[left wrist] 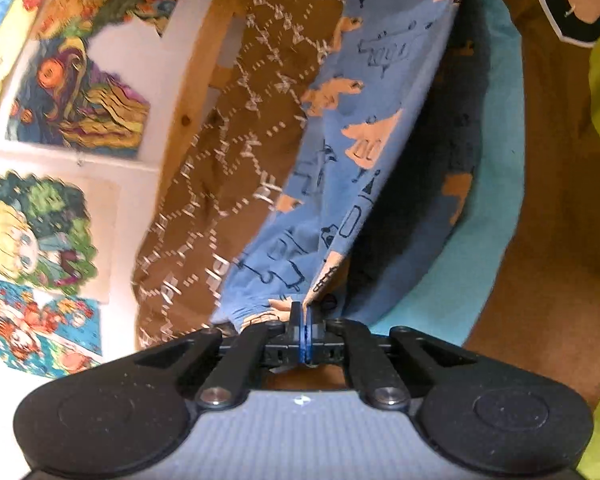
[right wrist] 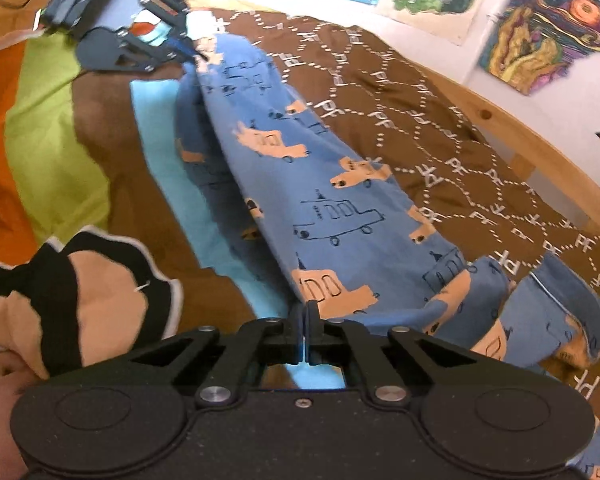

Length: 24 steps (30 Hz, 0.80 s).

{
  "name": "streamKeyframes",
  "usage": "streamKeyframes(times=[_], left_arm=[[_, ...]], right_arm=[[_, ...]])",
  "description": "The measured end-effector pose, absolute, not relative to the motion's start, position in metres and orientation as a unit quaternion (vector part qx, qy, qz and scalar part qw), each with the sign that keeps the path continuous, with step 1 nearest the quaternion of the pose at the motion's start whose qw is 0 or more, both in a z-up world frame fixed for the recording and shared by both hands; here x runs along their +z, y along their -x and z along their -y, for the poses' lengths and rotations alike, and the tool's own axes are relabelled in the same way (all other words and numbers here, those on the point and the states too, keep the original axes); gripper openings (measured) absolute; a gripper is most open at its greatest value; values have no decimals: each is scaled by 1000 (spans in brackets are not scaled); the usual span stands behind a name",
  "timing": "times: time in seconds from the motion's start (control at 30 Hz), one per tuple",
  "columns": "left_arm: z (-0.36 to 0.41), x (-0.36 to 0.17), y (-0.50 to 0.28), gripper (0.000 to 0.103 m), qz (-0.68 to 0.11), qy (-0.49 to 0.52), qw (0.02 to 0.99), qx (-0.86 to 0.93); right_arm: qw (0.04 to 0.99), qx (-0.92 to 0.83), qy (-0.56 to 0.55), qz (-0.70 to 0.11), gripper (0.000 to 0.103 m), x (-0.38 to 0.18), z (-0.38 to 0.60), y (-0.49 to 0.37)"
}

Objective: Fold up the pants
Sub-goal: 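Lift the cuffs with both grippers and carry them toward the waistband, then lower the cuffs onto the waistband and open both grippers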

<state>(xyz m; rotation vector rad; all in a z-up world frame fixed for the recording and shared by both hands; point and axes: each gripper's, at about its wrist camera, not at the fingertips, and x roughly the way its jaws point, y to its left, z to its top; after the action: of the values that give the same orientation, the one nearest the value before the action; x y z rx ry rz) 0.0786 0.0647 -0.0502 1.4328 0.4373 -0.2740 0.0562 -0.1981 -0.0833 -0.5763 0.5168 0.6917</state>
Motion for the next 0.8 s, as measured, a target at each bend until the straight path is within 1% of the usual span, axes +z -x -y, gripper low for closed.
streamKeyframes(times=[0.13,0.33,0.4,0.43,0.53,0.57,0.6,0.63,0.67,0.7,0.73,0.77,0.8], left_arm=[[-67,-60,-78,1,-211,-648,720,-128],[-69,-60,-82,2,-221,-632,732,-128],[-68,-59,-84,2,-225,-623,739,-126],[-66,-59,-84,2,-227,-618,742,-124],[-64,-55,-86,3,-236,-604,751,-123],[-64,-53,-86,8,-239,-598,755,-123],[-64,-49,-86,19,-242,-589,762,-120],[-63,-45,-86,26,-246,-578,769,-118],[-63,-40,-86,46,-252,-560,780,-118],[-62,-35,-85,64,-254,-542,793,-116],[-60,-30,-83,71,-255,-526,804,-114],[-58,-26,-82,81,-256,-510,813,-114],[-54,-23,-80,88,-256,-494,823,-115]], right_arm=[[868,329,274,-253,0,-83,197,-57],[869,318,281,-255,0,-85,194,-56],[874,308,273,-259,2,-85,193,-57],[877,303,270,-258,3,-84,193,-57],[885,281,265,-259,20,-80,197,-54],[890,271,259,-261,30,-77,200,-53],[895,261,248,-263,42,-74,205,-52],[900,252,240,-265,49,-71,209,-50],[905,239,230,-266,59,-67,215,-49],[910,228,222,-266,66,-64,220,-47],[915,215,213,-268,70,-60,224,-46],[920,199,201,-269,77,-56,230,-45],[927,181,186,-269,84,-51,236,-43]])
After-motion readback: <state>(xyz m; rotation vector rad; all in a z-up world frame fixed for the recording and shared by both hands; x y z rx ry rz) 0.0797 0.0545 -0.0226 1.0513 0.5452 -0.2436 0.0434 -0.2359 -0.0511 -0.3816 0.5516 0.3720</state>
